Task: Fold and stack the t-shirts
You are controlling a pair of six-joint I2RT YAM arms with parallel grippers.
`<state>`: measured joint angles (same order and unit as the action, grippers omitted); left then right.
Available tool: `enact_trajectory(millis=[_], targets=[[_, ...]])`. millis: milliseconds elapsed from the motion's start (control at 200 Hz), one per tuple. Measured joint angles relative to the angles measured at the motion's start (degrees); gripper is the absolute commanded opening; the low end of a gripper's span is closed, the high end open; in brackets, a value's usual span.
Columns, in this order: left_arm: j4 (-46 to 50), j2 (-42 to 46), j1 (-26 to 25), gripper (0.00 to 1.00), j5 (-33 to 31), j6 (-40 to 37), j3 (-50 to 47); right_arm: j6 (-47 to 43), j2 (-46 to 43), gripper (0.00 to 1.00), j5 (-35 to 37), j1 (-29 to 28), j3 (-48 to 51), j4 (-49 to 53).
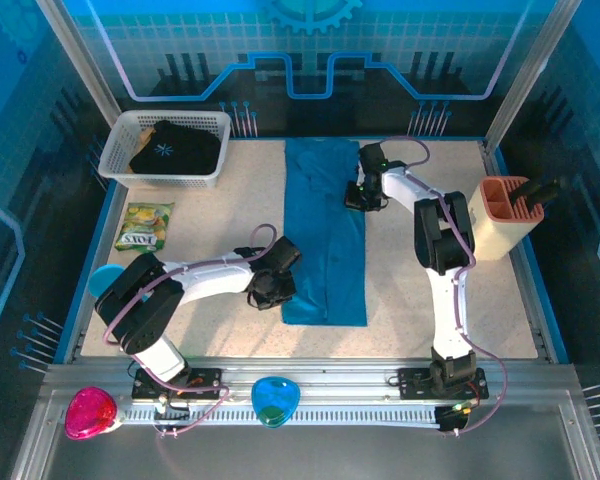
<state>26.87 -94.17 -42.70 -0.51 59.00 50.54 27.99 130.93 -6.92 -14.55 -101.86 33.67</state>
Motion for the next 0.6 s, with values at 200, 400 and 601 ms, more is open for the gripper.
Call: enact_trajectory(millis=[200, 400, 601], targets=[[12.3, 0.0, -0.4, 0.0, -9.2, -5.3, 10.1, -6.0, -8.1, 0.12, -1.0, 0.0, 2.9, 2.5], [9.7, 6.1, -0.1, 0.41, -26.3, -19.7, 24.0, -17.0, -32.4, 0.29, -0.8, -0.3, 8.2, 2.4], [-11.5, 24.5, 0.1, 0.99, -32.6, -43.9, 16.7, -32.3, -63.1, 0.55, -2.7, -4.1, 25.5, -1.2]])
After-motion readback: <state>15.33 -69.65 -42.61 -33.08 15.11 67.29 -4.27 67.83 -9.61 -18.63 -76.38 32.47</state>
